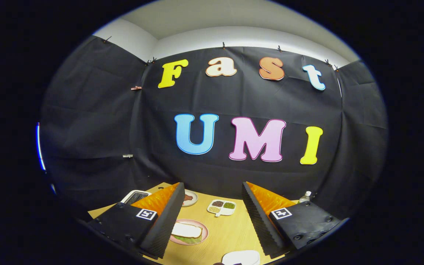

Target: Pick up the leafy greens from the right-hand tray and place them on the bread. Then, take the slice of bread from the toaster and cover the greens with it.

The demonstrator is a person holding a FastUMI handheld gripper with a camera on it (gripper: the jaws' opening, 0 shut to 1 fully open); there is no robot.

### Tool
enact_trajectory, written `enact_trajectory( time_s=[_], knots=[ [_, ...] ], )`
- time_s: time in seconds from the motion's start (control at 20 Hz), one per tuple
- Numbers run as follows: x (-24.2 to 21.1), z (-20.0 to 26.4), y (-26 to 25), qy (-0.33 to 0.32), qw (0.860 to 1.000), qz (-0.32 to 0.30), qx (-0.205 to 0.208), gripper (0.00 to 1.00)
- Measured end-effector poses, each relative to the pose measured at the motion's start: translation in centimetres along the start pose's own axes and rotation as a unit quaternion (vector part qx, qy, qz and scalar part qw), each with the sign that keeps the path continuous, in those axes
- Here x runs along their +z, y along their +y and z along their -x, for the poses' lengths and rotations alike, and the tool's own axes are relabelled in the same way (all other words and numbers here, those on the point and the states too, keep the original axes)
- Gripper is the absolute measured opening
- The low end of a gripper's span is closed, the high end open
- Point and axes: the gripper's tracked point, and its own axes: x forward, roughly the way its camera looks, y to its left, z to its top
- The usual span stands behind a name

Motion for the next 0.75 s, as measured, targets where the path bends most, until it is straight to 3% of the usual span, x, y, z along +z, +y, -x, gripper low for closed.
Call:
enact_trajectory(
  time_s=[0.75],
  knots=[
    [-0.33, 0.31, -0.19, 0.004, 1.0, 0.002, -0.007, 0.96]
  ],
)
